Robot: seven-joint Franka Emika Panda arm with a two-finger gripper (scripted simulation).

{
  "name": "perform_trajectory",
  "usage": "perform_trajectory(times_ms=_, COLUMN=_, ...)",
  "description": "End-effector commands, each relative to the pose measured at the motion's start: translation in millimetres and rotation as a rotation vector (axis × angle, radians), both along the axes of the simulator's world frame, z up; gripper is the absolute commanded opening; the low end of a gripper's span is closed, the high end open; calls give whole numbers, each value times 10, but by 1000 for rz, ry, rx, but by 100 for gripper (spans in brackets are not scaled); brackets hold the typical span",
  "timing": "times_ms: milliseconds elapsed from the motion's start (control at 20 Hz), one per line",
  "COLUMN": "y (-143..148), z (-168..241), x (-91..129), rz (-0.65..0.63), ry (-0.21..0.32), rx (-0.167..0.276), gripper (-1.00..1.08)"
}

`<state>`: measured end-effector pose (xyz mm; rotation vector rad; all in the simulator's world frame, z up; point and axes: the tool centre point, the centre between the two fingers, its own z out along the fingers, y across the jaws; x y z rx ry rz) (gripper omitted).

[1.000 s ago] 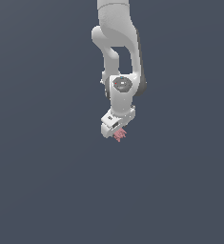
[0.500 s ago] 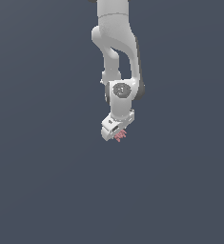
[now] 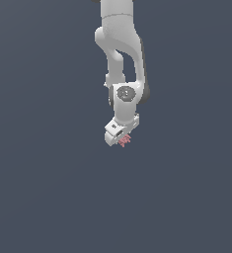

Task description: Pick up the object and move it to a goal position.

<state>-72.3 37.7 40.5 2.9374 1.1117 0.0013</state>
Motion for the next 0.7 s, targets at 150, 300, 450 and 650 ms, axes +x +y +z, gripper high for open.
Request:
perform_trajectory(times_ms=150, y=-73, z=60, x=21, rz=0, ry=0, rx=0, gripper=-100)
perform_trajectory(times_ms=300, y=-187, z=155, x=53, rz=0, ry=0, rx=0, gripper=-100)
perform_trajectory(times_ms=450, y=-352, z=294, x=100, rz=0, ry=0, rx=0, gripper=-100)
perform_trajectory(times_ms=650, y=-649, z=544, x=185, rz=1, ry=0, rx=1, gripper=-100)
